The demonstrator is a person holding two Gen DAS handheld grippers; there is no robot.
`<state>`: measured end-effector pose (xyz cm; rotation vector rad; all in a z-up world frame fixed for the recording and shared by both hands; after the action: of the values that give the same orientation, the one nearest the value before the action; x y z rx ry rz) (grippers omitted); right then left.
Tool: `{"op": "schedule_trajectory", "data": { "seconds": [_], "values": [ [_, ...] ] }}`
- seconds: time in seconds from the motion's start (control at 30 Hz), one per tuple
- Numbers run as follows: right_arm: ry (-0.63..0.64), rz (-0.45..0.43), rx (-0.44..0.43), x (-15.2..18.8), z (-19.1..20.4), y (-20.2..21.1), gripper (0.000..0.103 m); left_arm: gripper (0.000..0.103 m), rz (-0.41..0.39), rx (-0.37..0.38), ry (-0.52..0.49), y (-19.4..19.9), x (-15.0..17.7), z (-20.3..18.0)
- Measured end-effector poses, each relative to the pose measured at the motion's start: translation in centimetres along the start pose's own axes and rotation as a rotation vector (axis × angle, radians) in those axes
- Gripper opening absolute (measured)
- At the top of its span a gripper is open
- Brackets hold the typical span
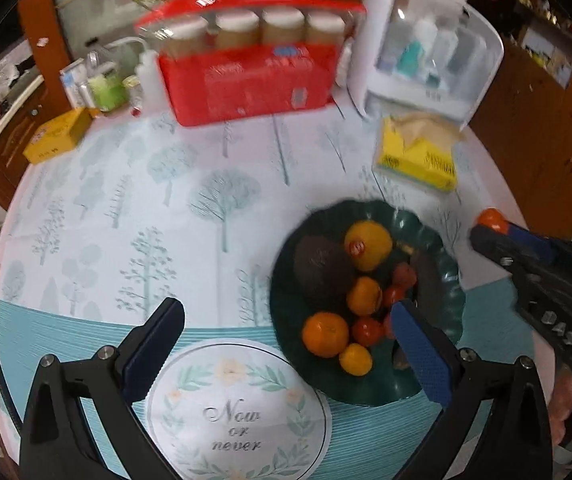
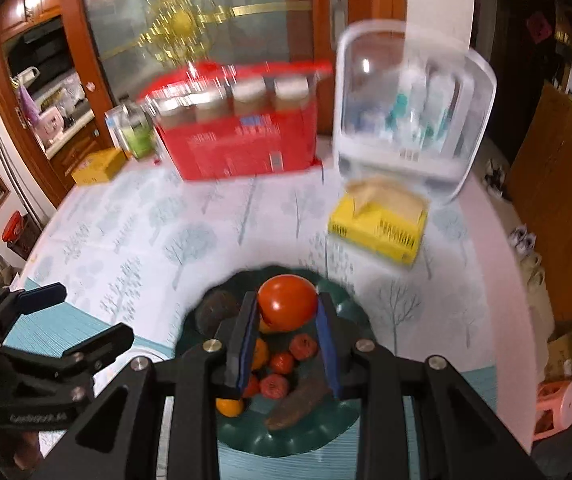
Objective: Organize fruits
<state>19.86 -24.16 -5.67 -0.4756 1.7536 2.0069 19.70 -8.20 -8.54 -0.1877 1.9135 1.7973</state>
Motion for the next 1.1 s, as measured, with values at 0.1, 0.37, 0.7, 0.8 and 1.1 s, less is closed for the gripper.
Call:
{"op": "schedule_trajectory", "data": {
  "seconds": [0.1, 0.37, 0.7, 0.8, 1.1],
  "values": [
    [-0.011, 0.064, 0.001, 1.6, -1.0, -3.3, 0.029, 0.102, 0.019, -0.001, -0.056, -2.1, 0.6, -1.7],
    [-0.016, 0.164, -0.045, 3.8, -1.3, -7.9, 0.030, 0.102, 0.075, -0.009, -0.100, -5.5, 1.6, -2.6],
    [-0.017, 0.159, -0.099, 3.9, -0.2, -8.7, 0.043, 0.102, 0.104, 0.001, -0.067, -6.6, 2.4, -1.6],
    [-0.017, 0.152, -0.088, 3.8, -0.3, -8.6, 0.043, 0.102, 0.100, 0.006, -0.066, -6.3, 2.4, -1.5],
    [-0.035, 0.115, -0.060, 4.1, -0.5, -6.7, 0.042, 0.102, 0.046, -0.003, -0.074, -3.1, 2.8, -1.3]
  ]
}}
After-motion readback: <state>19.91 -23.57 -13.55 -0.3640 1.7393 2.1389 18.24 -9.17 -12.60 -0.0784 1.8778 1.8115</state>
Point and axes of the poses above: each gripper's, at about its wrist camera, not at the fingertips, and y roughly against the way its jaws point, z to its left, x to its underside, the point moved 5 cm from there along -y, roughly the way its jaws point, and after that the axes turned 9 degrees about -y, right-handed, at the moved point
